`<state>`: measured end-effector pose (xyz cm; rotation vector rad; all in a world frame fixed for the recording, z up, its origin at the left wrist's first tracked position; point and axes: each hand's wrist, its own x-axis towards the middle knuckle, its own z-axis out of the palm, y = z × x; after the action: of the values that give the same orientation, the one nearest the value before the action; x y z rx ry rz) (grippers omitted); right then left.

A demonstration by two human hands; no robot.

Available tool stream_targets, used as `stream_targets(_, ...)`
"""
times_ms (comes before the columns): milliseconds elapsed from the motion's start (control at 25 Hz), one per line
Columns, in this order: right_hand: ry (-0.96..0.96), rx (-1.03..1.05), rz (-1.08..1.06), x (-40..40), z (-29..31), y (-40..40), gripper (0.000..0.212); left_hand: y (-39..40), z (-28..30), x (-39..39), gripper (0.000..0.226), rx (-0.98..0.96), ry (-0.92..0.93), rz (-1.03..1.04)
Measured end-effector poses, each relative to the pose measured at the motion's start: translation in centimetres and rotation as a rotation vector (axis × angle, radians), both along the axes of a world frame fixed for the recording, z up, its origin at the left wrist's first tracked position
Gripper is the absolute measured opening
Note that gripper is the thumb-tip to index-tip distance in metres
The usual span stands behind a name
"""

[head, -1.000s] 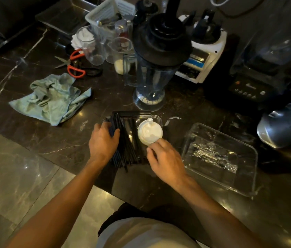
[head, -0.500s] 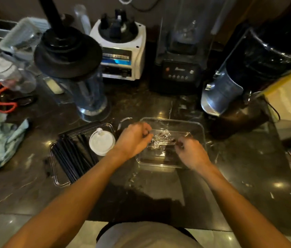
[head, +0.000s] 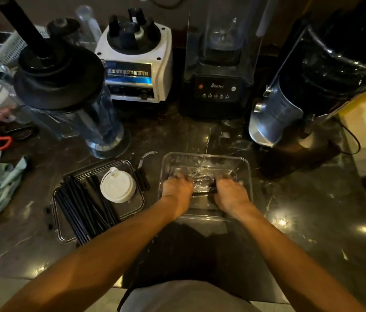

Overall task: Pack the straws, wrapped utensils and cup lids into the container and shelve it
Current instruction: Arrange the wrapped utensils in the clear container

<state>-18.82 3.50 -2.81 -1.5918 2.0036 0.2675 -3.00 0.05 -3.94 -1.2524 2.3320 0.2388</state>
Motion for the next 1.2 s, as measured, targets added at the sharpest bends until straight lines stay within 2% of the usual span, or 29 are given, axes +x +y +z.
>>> stream_targets(120,-0.01,0.008,-0.01,-0.8,0.0,-0.1,0.027,-0.3,-0.8,0.4,0.068,0.09,0.279,0.169)
stream_targets(200,-0.027,0.003,-0.036,-1.4,0.3,-0.4,0.028,-0.9,-0.9,0.9,0.058,0.197,0.474,0.317)
stream_targets(320,-0.045,-0.011,-0.063,-2.1,0.7,-0.6,0.022,-1.3,-0.8,1.3,0.027,0.227,0.582,0.416)
stream_targets(400,-0.046,-0.022,-0.053,-2.2,1.1,-0.4,0.02,-1.0,-0.8,1.3,0.015,0.227,0.665,0.461)
stream_targets(520,-0.072,-0.033,-0.072,-2.6,1.7,-0.2,0.014,-1.0,-0.5,1.4,0.026,0.34,0.886,0.668)
stream_targets(600,-0.117,-0.052,-0.098,-2.9,2.2,-0.1,0.011,-1.1,0.2,1.3,0.008,0.356,0.995,0.767)
stream_targets(720,-0.236,-0.092,-0.12,-3.5,2.7,0.3,0.023,-1.1,1.3,1.1,0.012,0.398,1.174,0.937)
stream_targets(880,-0.368,-0.167,-0.188,-3.9,2.8,0.6,0.026,-1.4,2.1,1.7,0.001,0.613,1.274,1.044)
stream_targets(1000,-0.327,-0.296,-0.198,-4.3,2.7,0.6,0.014,-1.8,2.6,2.4,0.007,0.814,1.346,1.056)
stream_targets(1080,-0.299,-0.377,-0.218,-4.2,3.2,0.5,0.019,-2.0,3.0,2.8,0.014,0.921,1.389,1.026)
stream_targets(1200,-0.414,-0.502,-0.254,-3.6,4.3,0.6,0.021,-2.2,3.3,2.9,0.026,0.955,1.385,1.006)
